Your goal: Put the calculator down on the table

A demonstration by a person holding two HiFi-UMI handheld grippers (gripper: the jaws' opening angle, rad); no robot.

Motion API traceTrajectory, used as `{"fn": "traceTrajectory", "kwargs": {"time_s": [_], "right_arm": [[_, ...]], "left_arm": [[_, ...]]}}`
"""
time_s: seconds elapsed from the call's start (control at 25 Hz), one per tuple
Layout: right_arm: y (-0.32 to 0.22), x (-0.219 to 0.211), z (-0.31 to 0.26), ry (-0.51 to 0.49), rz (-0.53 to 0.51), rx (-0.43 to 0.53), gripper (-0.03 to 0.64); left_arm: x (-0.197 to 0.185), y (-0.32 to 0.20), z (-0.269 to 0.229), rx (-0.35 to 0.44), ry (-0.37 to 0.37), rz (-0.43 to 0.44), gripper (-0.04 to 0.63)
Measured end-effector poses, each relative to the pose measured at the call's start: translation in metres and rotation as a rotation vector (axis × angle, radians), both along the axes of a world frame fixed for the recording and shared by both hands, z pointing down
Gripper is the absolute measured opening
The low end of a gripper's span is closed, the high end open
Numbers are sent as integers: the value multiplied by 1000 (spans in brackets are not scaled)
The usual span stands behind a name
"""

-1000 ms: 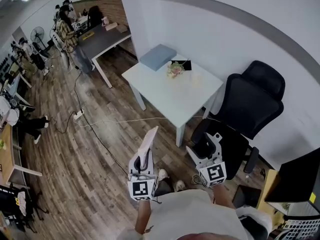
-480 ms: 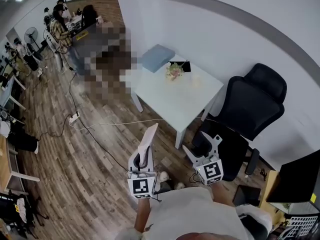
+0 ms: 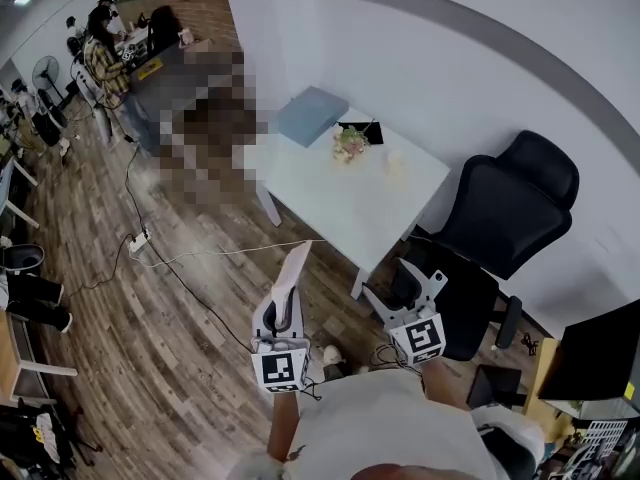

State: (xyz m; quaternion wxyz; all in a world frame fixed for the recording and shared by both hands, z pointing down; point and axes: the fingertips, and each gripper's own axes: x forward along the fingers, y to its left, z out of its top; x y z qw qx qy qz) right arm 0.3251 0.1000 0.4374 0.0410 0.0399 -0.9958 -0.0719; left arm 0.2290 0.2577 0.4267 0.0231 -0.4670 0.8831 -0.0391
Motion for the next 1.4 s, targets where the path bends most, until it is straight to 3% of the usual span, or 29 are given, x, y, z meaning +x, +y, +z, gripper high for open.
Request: {"fn": "traceTrajectory", "kwargs": {"time_s": [0.56,1.4], "right_arm": [[12,-53,11,36,30,-6,337],[-36,-135,17,41,19,8,333]], "left_arm": [[-55,6,11,-6,17,27,67],[-135,-39,21,-22,26,1,68]]}}
